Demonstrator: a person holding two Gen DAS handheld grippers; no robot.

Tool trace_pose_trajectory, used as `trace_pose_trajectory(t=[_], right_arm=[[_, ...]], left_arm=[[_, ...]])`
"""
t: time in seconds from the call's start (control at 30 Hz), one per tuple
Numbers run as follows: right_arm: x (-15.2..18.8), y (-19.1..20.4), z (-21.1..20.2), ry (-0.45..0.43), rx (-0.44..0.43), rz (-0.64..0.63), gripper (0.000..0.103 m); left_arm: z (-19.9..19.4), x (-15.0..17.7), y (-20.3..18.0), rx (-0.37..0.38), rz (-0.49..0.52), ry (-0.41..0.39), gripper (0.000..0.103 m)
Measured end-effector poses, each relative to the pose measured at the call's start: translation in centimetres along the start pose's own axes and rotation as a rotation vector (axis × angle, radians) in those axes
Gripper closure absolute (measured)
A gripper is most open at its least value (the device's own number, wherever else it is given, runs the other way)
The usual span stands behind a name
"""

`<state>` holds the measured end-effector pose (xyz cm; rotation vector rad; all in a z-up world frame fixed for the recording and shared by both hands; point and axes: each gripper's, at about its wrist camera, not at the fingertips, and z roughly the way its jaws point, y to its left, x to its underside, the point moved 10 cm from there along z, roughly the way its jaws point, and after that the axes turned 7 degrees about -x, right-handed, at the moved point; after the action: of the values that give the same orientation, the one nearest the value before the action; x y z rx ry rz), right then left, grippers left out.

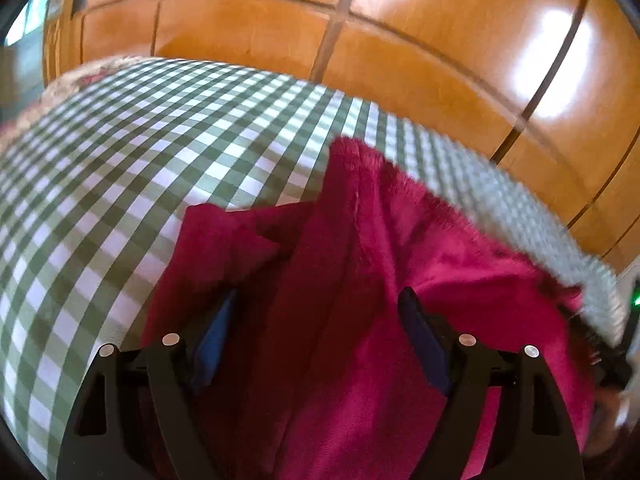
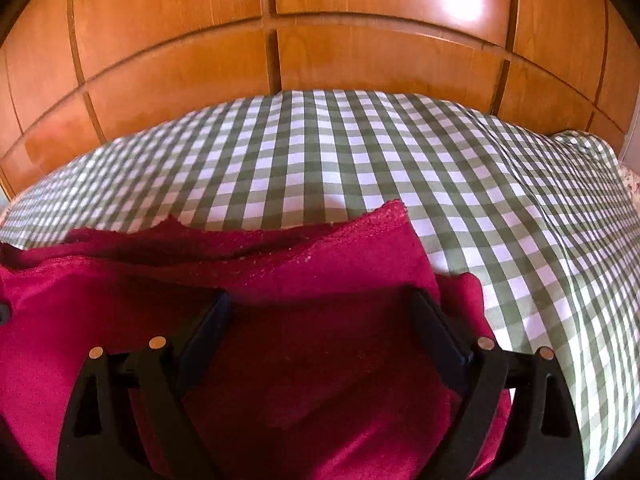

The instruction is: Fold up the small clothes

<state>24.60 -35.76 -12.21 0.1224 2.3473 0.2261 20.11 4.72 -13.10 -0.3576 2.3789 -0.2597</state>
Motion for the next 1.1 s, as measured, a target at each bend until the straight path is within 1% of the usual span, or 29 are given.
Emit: trace_pose_trajectory(t=[0.07, 0.1, 0.17, 0.27, 0.3, 0.33, 0.4, 0.43, 0.47, 0.5, 0.53, 0.6, 0.63, 0.67, 0.7, 0.73, 0.77, 0.8, 0.83, 0.87, 0.9, 0.93, 0.97, 1.0, 1.03, 1.1], right_arm=[[0.0, -0.1, -0.5, -0.016, -0.038, 0.02, 0.011], [0.1, 0.0, -0.8, -0.022, -0.051, 0.027, 0.011], [0.0, 0.0, -1.3, -0.04, -0.073, 0.033, 0.009], [0.0, 0.4, -2.1, -0.069, -0.093, 0.038, 0.007], [-0.3, 0.5, -2.3, -0.082, -0.106, 0.042, 0.006], [-0.3, 0.5, -2.8, -0.107, -0.13, 0.052, 0.006], [-0.6, 0.1, -3.8, -0.154, -0.168, 0.087, 0.005], [-0.5, -0.1, -4.3, -0.163, -0.173, 0.112, 0.004], [-0.3, -0.7, -5.0, -0.16, -0.163, 0.156, 0.004], [0.0, -1.1, -5.5, -0.157, -0.159, 0.181, 0.004], [0.6, -1.4, -6.5, -0.159, -0.172, 0.201, 0.004], [1.3, -1.9, -7.9, -0.161, -0.168, 0.206, 0.004], [1.7, -2.3, -8.6, -0.16, -0.149, 0.201, 0.004], [2.3, -2.8, -9.5, -0.159, -0.123, 0.188, 0.004], [2.7, -3.1, -10.1, -0.159, -0.113, 0.177, 0.005], [3.2, -3.2, -10.8, -0.158, -0.115, 0.167, 0.008], [3.6, -3.2, -11.4, -0.157, -0.137, 0.157, 0.012], [4.2, -2.9, -12.1, -0.148, -0.176, 0.14, 0.019], [4.6, -2.7, -12.4, -0.137, -0.196, 0.127, 0.027], [5.1, -2.4, -12.6, -0.119, -0.216, 0.113, 0.033], [5.7, -2.0, -12.7, -0.099, -0.231, 0.099, 0.045], [6.2, -1.7, -12.4, -0.075, -0.229, 0.084, 0.06], [7.0, -1.5, -11.7, -0.031, -0.206, 0.067, 0.068], [7.6, -1.4, -10.9, 0.008, -0.196, 0.063, 0.08], [7.8, -1.2, -10.6, 0.021, -0.203, 0.068, 0.086], [7.7, -1.0, -10.7, 0.027, -0.212, 0.103, 0.093]], left_arm=[[-1.4, -0.1, 0.8, 0.062, -0.095, -0.024, 0.024], [-2.1, 0.3, 1.4, 0.076, -0.128, -0.029, 0.024], [-3.5, 1.1, 1.9, 0.093, -0.141, -0.042, 0.024], [-5.8, 2.1, 2.1, 0.089, -0.095, -0.074, 0.025], [-6.4, 2.5, 2.1, 0.09, -0.081, -0.078, 0.028], [-6.7, 2.5, 2.1, 0.089, -0.074, -0.077, 0.033], [-6.8, 3.1, 2.1, 0.094, -0.073, -0.055, 0.036], [-6.7, 3.4, 2.2, 0.098, -0.074, -0.041, 0.041], [-6.7, 3.6, 2.0, 0.097, -0.072, -0.03, 0.044], [-6.7, 3.7, 1.9, 0.095, -0.065, -0.025, 0.044], [-6.7, 3.9, 1.9, 0.094, -0.056, -0.025, 0.044], [-6.8, 4.3, 1.7, 0.084, -0.03, -0.024, 0.044], [-6.9, 4.4, 1.6, 0.077, -0.019, -0.023, 0.046], [-7.0, 4.5, 1.6, 0.065, -0.009, -0.026, 0.05], [-7.2, 4.8, 1.7, 0.056, -0.001, -0.029, 0.05], [-7.2, 4.9, 1.7, 0.054, 0.004, -0.03, 0.051], [-7.2, 5.0, 1.8, 0.053, 0.007, -0.03, 0.051], [-7.2, 5.1, 1.7, 0.051, 0.008, -0.032, 0.051], [-7.2, 5.1, 1.7, 0.048, 0.01, -0.034, 0.054], [-7.1, 5.2, 1.7, 0.037, 0.018, -0.034, 0.056], [-6.9, 5.3, 1.7, 0.029, 0.026, -0.031, 0.059], [-6.8, 5.5, 1.7, 0.013, 0.04, -0.028, 0.066], [-6.6, 5.5, 1.8, -0.004, 0.055, -0.027, 0.071], [-6.7, 5.5, 1.8, -0.011, 0.061, -0.028, 0.074], [-6.8, 5.4, 1.8, -0.011, 0.059, -0.03, 0.081], [-7.5, 5.0, 2.2, 0.003, 0.035, -0.029, 0.088]])
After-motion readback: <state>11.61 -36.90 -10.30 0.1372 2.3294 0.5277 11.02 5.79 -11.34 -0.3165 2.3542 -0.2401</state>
